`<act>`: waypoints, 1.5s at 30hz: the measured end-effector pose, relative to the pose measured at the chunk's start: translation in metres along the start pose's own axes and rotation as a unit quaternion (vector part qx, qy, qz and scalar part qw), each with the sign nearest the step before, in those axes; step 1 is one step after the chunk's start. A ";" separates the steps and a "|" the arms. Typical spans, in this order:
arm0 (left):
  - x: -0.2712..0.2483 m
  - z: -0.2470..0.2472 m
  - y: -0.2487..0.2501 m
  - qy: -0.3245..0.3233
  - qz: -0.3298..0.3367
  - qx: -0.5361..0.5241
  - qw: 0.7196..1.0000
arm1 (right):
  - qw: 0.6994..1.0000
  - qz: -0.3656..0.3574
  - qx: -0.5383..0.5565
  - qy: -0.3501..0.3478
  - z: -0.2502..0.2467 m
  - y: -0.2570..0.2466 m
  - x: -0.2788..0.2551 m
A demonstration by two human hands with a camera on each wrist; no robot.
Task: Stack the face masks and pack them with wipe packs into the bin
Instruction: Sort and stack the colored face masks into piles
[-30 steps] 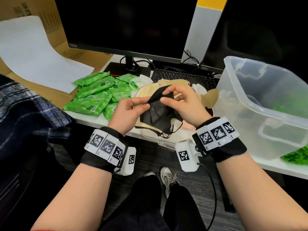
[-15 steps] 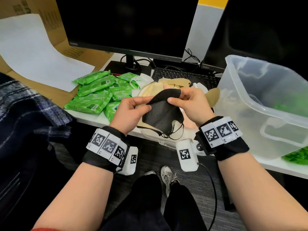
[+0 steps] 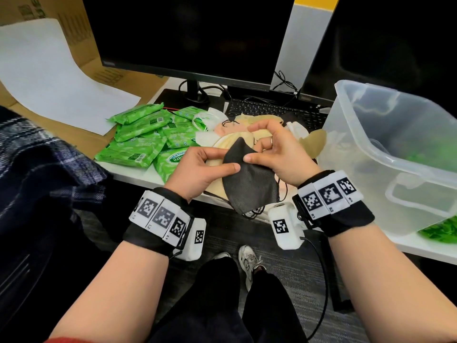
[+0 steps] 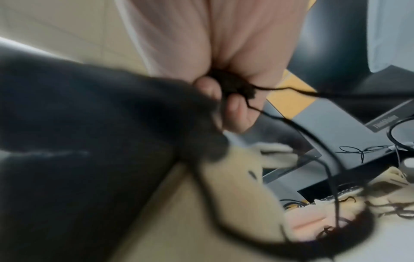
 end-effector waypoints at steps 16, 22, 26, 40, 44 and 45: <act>-0.001 0.005 -0.004 -0.054 0.063 0.021 0.996 | 0.972 -0.007 -0.229 0.049 0.003 0.003 -0.002; 0.000 0.003 -0.008 -0.049 0.035 0.030 0.998 | 0.978 -0.008 -0.185 0.093 0.001 0.010 -0.004; 0.002 -0.010 -0.012 0.020 -0.013 0.050 0.998 | 0.990 0.000 -0.020 0.137 -0.005 0.013 -0.006; 0.000 0.015 -0.013 0.037 -0.053 -0.131 0.989 | 0.985 0.017 0.095 0.142 0.020 0.003 0.000; 0.000 0.012 -0.010 0.019 -0.018 -0.103 0.994 | 0.985 0.022 0.067 0.159 0.020 0.010 -0.001; 0.000 0.010 -0.008 0.016 -0.008 -0.101 0.995 | 0.984 0.032 0.049 0.167 0.020 0.014 0.000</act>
Point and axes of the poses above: each hand's wrist, its own x-axis towards the middle knuckle, its own z-axis out of the palm, y = z × x, the point moved 2 cm from there along x, towards the middle knuckle, and after that the axes turned 5 degrees about -x, right-handed, at the moved point
